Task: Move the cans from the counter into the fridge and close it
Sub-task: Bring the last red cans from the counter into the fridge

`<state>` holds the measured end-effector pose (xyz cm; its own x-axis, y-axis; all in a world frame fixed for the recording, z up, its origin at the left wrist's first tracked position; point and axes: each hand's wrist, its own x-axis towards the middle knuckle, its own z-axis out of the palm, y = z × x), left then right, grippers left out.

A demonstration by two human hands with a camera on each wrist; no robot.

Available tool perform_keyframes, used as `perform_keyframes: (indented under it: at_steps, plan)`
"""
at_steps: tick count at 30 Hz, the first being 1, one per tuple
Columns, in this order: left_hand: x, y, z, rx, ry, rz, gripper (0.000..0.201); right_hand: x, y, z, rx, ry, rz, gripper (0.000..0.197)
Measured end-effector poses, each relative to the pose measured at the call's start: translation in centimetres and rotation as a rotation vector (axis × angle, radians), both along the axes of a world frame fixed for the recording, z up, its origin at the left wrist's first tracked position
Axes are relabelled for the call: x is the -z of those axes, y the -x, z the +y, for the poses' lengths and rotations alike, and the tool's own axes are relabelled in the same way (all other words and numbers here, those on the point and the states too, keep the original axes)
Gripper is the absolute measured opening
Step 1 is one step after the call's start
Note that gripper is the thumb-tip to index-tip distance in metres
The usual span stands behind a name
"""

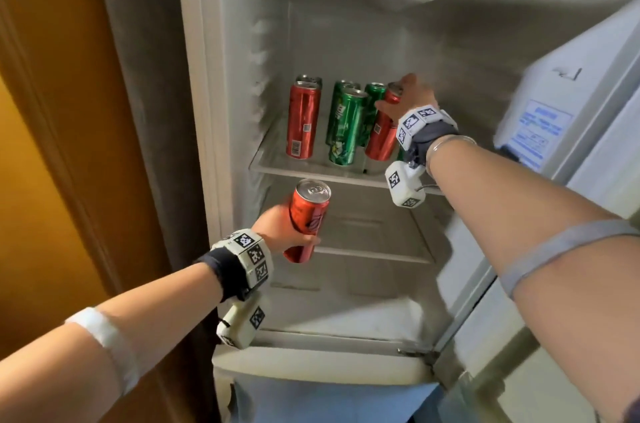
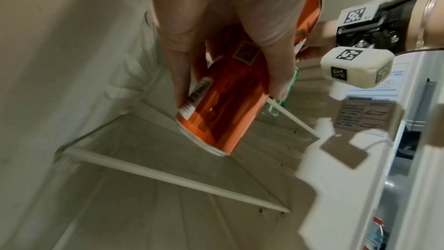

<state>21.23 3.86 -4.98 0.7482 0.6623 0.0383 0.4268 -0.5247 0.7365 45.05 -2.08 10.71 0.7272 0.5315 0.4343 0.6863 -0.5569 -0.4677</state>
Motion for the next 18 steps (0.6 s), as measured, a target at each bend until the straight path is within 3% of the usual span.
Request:
perform_keyframes:
  at_steps: [6,13,18]
  plan:
    - [0.5,-1.7,1.0,-0.021,0.077,-0.055,0.072,0.8,-3.5,3.4,-0.031,0.085,0.039,0.049]
    - [0.9,-2.7,1.9,-0.045,0.091,-0.004,0.079,1.0,-3.6,5.1,-0.046,0.169,-0.056,0.031]
    - [0.3,-2.5,1.7,-0.004,0.078,-0.011,0.078,1.1,-2.4,4.2,-0.016,0.167,-0.104,0.032]
